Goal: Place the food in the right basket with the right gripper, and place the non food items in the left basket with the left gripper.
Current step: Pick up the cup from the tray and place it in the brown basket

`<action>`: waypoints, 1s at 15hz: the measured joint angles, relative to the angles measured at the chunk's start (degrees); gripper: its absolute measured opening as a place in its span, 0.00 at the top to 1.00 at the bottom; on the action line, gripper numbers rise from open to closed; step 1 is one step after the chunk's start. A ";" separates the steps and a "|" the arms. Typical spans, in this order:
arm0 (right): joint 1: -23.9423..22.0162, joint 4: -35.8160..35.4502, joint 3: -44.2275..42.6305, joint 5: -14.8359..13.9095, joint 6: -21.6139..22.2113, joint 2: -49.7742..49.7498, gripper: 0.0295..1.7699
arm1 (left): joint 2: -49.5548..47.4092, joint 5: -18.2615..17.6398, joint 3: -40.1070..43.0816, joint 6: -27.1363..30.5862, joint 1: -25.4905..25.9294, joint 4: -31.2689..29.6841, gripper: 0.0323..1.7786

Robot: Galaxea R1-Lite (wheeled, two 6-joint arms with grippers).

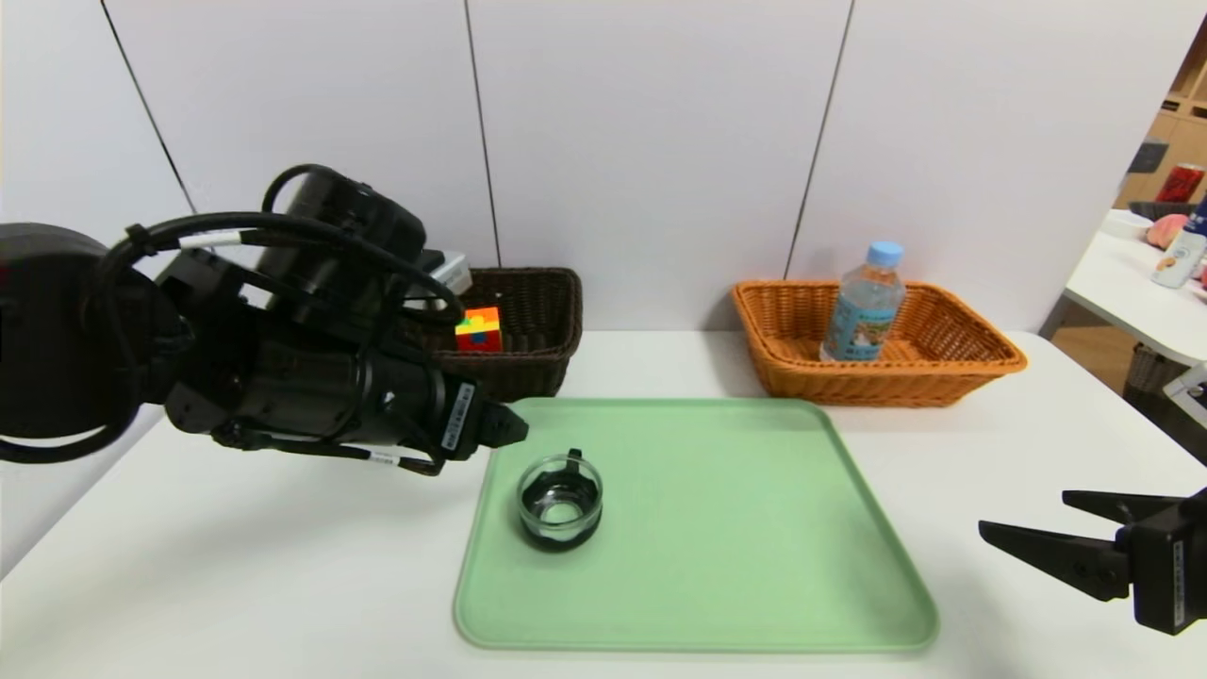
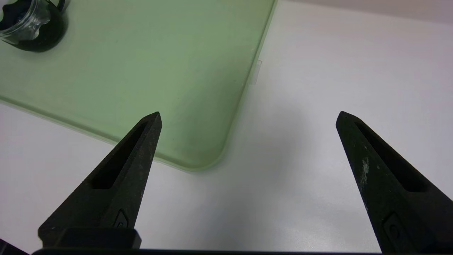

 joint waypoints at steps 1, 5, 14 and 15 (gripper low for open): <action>0.00 0.00 0.10 0.00 0.00 -0.04 0.04 | 1.13 2.94 -0.04 -2.34 -1.24 -0.02 0.05; -0.02 -0.02 0.18 -0.11 0.00 -0.15 0.04 | 4.44 6.36 -0.28 -7.80 -4.52 0.12 0.05; 0.06 0.06 0.32 -0.09 0.00 -0.30 0.04 | 9.76 10.47 0.16 -15.23 -6.12 0.45 0.05; 0.04 0.04 0.33 -0.09 0.02 -0.30 0.04 | 10.46 10.96 0.16 -15.49 -6.28 0.45 0.05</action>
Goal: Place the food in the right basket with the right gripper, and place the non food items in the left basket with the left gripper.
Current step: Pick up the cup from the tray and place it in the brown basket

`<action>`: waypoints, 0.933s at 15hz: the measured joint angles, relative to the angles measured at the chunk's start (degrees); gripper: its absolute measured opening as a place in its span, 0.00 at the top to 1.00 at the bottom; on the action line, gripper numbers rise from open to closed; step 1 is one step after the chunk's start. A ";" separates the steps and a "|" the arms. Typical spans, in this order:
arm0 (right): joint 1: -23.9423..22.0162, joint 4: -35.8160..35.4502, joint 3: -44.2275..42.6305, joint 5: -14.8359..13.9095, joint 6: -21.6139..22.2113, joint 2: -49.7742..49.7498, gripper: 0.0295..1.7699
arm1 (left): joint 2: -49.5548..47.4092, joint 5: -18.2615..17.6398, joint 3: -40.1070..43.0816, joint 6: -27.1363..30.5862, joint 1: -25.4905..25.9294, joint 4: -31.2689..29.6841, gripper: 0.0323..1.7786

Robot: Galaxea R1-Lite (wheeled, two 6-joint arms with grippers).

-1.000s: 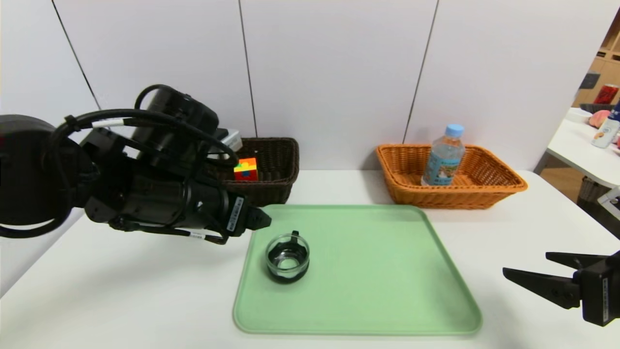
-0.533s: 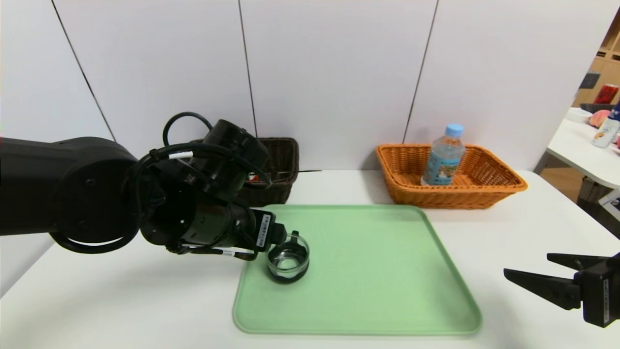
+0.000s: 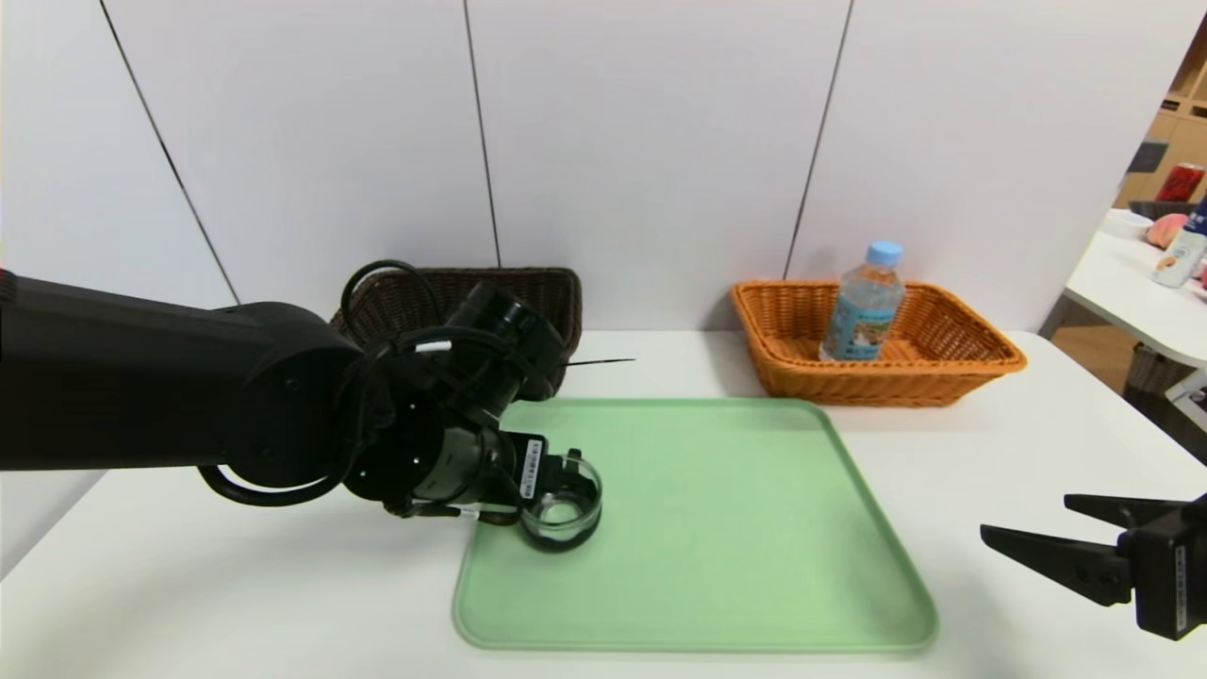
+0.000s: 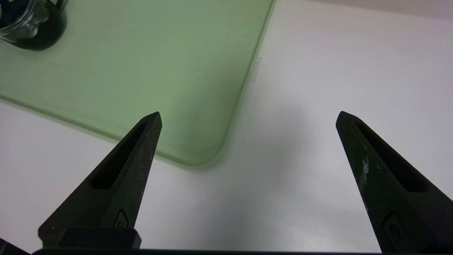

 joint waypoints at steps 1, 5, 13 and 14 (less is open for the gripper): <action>-0.04 0.00 0.00 0.00 -0.02 0.00 0.04 | 0.52 0.06 0.00 -0.13 -0.13 -0.06 0.05; -0.04 0.00 0.02 0.05 -0.02 0.00 0.04 | 1.95 0.09 -0.13 -0.24 -0.22 -0.22 0.05; -0.04 -0.04 -0.01 0.02 -0.02 0.00 0.04 | 2.47 0.48 -0.20 -0.04 -0.56 -0.33 0.05; -0.04 -0.04 -0.04 0.02 -0.02 0.00 0.04 | 2.47 0.44 -0.16 -0.13 -0.59 -0.26 0.05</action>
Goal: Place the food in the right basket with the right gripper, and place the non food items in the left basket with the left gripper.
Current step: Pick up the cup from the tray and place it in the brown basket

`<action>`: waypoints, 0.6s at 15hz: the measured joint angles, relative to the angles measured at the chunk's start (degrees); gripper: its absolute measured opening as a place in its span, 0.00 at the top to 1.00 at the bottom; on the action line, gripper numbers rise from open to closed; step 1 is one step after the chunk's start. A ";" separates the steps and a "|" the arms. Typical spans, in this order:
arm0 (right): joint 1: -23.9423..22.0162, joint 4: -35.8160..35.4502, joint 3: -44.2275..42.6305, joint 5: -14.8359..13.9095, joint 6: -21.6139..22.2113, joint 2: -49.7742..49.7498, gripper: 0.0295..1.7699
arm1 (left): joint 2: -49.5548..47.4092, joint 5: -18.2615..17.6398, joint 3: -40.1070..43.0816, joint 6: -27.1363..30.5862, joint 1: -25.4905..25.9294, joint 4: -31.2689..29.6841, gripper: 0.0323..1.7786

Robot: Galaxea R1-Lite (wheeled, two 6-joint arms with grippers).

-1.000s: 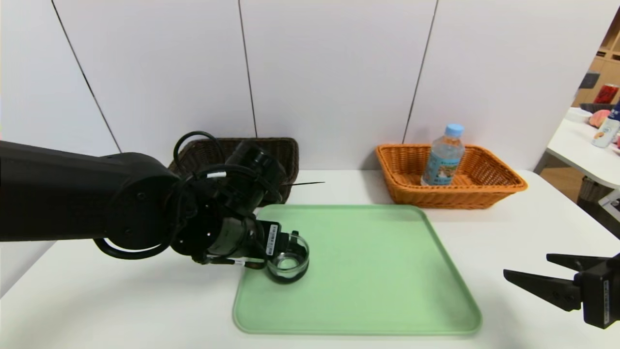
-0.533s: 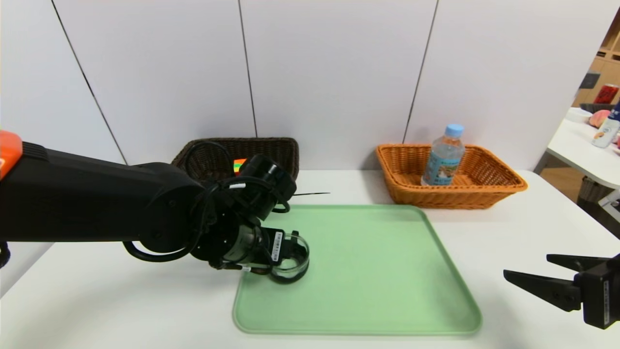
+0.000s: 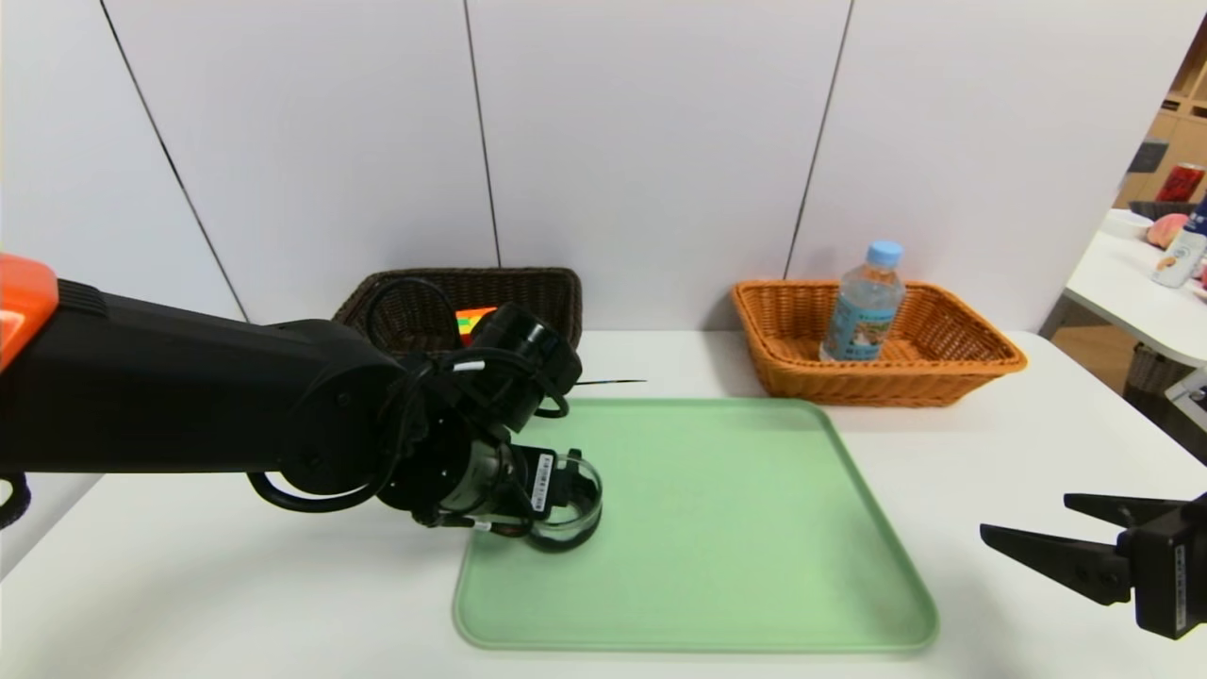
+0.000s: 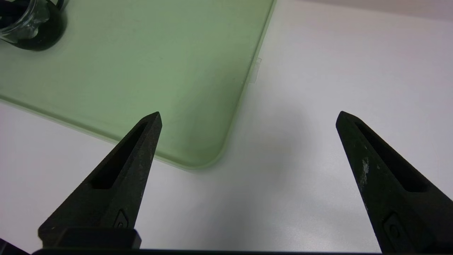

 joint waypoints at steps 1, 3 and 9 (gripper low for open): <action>0.00 0.00 -0.02 0.00 0.00 0.00 0.04 | 0.00 0.01 0.02 0.07 -0.09 0.06 0.13; -0.02 0.00 -0.05 -0.02 0.02 0.00 0.04 | 0.00 0.01 0.05 0.22 -0.41 0.02 0.32; 0.00 -0.02 -0.35 -0.02 0.00 -0.01 0.04 | -0.05 0.01 -0.33 0.40 -0.96 -0.11 0.96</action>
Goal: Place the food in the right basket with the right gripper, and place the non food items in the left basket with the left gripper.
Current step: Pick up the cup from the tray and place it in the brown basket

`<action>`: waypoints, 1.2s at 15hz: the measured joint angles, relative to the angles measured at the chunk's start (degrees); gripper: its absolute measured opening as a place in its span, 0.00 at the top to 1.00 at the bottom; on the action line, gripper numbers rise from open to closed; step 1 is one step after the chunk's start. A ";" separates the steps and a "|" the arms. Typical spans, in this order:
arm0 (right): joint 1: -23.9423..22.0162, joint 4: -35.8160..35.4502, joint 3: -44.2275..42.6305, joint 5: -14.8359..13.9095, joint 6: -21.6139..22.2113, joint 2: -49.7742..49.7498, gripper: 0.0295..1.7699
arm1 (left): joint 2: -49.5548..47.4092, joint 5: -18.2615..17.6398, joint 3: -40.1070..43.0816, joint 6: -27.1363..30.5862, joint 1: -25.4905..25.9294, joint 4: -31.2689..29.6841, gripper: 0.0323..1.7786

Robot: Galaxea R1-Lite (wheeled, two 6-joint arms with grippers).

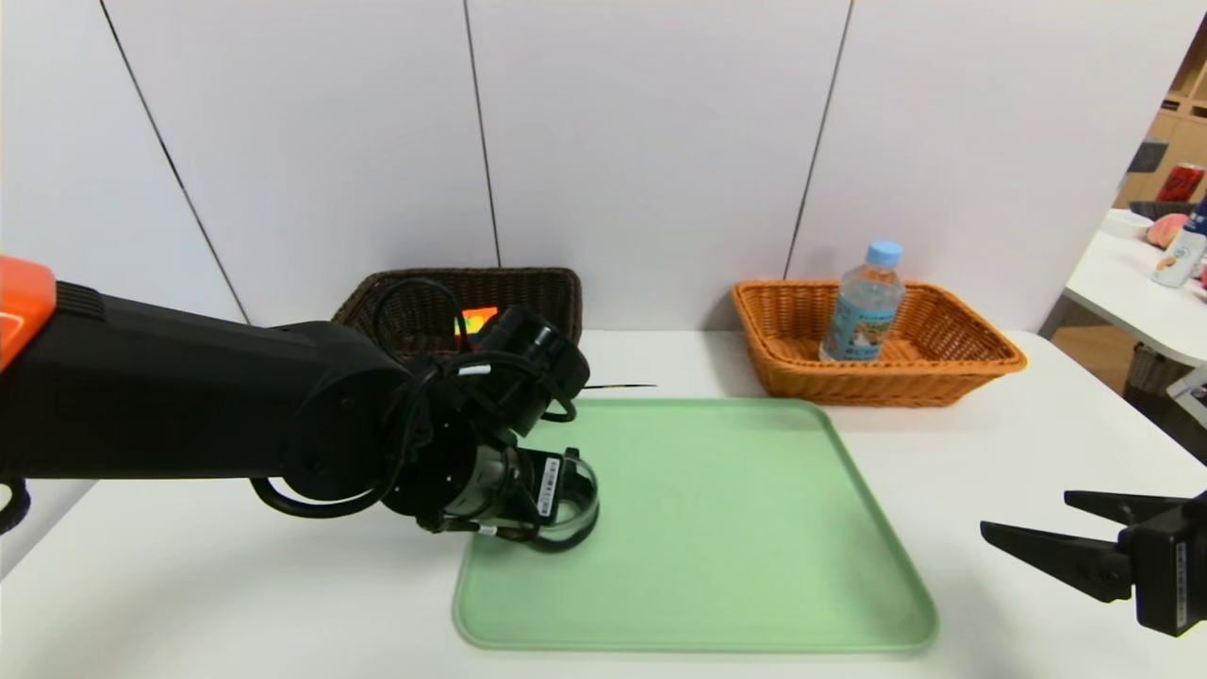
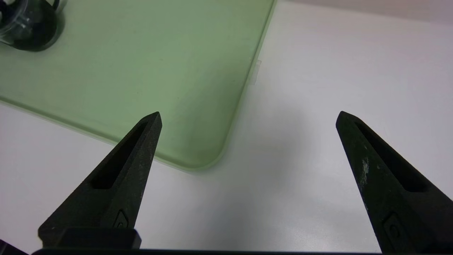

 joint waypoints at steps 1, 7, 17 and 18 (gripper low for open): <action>-0.02 0.00 -0.06 0.00 0.02 -0.07 0.04 | -0.04 0.05 0.00 0.04 -0.11 0.17 0.96; 0.04 0.00 -0.09 0.07 -0.05 -0.71 0.04 | -1.00 -0.06 0.00 -0.10 -0.66 0.41 0.97; 0.04 0.05 0.17 0.05 -0.02 -2.15 0.04 | -9.72 -0.48 -9.22 1.02 0.11 3.36 0.97; 0.04 0.06 0.22 0.09 0.02 -2.34 0.04 | -10.14 -0.61 -10.92 1.52 0.74 3.19 0.97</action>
